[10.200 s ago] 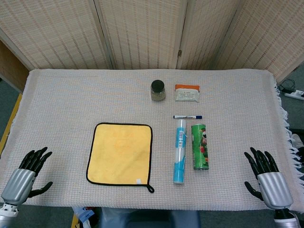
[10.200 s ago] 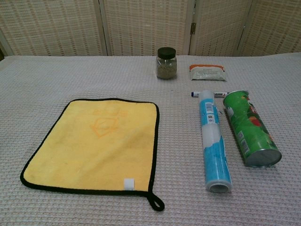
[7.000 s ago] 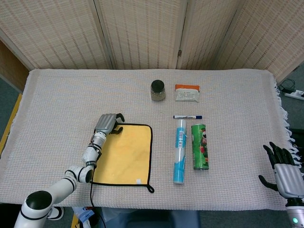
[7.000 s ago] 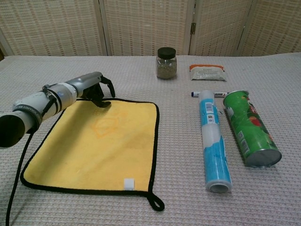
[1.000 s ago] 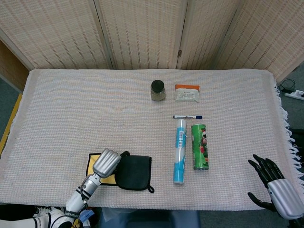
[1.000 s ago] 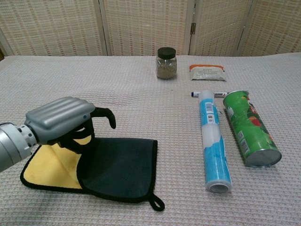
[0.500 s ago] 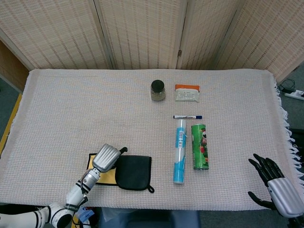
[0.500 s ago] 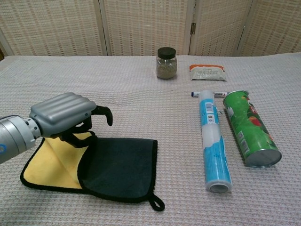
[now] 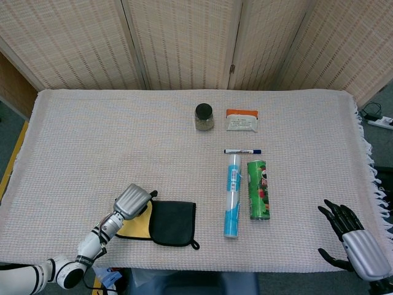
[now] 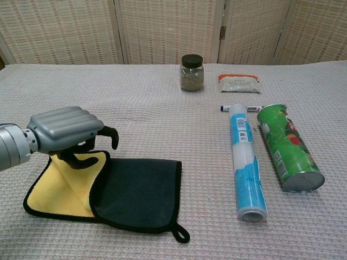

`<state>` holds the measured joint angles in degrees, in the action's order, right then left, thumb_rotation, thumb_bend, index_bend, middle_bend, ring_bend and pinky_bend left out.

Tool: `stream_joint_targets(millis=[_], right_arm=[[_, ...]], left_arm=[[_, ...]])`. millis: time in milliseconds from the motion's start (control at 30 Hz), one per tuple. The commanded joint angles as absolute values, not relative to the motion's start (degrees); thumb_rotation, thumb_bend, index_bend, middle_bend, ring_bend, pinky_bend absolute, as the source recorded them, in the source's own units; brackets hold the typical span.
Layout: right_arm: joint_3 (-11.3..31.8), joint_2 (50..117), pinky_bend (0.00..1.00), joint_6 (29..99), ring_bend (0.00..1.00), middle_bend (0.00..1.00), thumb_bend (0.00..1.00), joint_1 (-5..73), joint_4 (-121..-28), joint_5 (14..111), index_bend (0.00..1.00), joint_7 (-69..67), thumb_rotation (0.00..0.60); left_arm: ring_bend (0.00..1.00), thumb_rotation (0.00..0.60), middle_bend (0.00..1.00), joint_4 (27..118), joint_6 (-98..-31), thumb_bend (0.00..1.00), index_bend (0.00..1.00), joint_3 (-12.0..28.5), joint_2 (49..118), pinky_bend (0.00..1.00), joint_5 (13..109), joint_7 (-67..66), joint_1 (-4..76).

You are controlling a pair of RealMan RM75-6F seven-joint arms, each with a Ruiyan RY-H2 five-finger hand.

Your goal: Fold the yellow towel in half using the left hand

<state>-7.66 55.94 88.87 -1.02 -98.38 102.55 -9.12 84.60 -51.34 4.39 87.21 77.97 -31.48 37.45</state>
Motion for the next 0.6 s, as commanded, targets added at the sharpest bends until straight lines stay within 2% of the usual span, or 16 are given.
stream_joint_targets(millis=[33, 500, 600], right_arm=[[-7.6, 56.0, 0.00, 88.8, 0.00, 0.00, 0.31, -1.0, -98.4, 102.5, 0.00, -9.0, 0.600], [-7.4, 55.9, 0.00, 89.2, 0.00, 0.00, 0.31, -1.3, -98.5, 102.0, 0.00, -8.7, 0.600], [-7.4, 55.9, 0.00, 89.3, 0.00, 0.00, 0.31, -1.3, -98.6, 101.9, 0.00, -8.7, 0.600]], left_arm=[[1.00, 0.600, 1.00, 84.6, -51.0, 0.47, 0.37, 4.1, 86.8, 1.00, 78.2, -31.0, 38.0], [1.00, 0.600, 1.00, 83.2, -51.3, 0.47, 0.44, 2.2, 87.4, 1.00, 80.3, -28.4, 39.4], [1.00, 0.600, 1.00, 82.2, -52.0, 0.47, 0.49, 2.0, 87.9, 1.00, 81.6, -26.9, 39.5]])
